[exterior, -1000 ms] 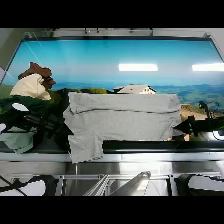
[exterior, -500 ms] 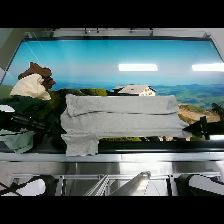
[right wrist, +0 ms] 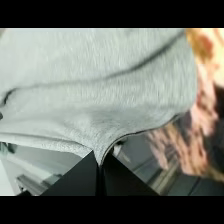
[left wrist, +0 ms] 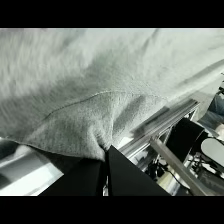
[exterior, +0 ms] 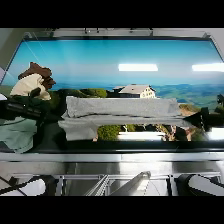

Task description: Fold the shirts.

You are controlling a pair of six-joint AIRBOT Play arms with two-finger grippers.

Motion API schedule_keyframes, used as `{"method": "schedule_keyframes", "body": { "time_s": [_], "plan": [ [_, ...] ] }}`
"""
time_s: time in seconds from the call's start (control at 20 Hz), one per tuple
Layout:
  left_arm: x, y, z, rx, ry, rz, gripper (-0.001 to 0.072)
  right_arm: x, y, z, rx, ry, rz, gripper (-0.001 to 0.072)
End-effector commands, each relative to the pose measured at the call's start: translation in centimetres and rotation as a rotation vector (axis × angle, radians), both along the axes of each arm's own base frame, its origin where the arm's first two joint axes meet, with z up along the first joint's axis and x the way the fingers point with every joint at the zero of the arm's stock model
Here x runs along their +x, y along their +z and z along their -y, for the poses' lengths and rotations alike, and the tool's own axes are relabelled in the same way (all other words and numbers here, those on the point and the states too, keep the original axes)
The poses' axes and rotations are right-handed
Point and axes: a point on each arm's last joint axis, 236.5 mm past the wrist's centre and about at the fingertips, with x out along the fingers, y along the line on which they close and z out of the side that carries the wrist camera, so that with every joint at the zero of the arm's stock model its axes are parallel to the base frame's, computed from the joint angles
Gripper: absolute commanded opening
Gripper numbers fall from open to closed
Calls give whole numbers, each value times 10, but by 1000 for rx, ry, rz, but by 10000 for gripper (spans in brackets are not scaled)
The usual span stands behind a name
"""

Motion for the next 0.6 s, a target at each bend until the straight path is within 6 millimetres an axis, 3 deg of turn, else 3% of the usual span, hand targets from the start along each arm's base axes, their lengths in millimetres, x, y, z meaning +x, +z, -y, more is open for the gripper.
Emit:
{"method": "schedule_keyframes", "body": {
  "time_s": [0.0, 0.15, 0.3, 0.55],
  "plan": [
    [48, 28, -11, 5, 14, 64, 27, 46, 4, 12, -13, -66, 86, 17],
    [87, 19, -9, 7, -10, 53, 27, 88, -6, 13, -33, -78, 139, 17],
    [122, -6, 0, 5, -46, 33, 27, 122, -29, 6, -83, -57, 152, 18],
    [161, -59, 3, 1, -50, -22, 25, 149, -69, 0, -148, -32, 147, 18]
  ]
}}
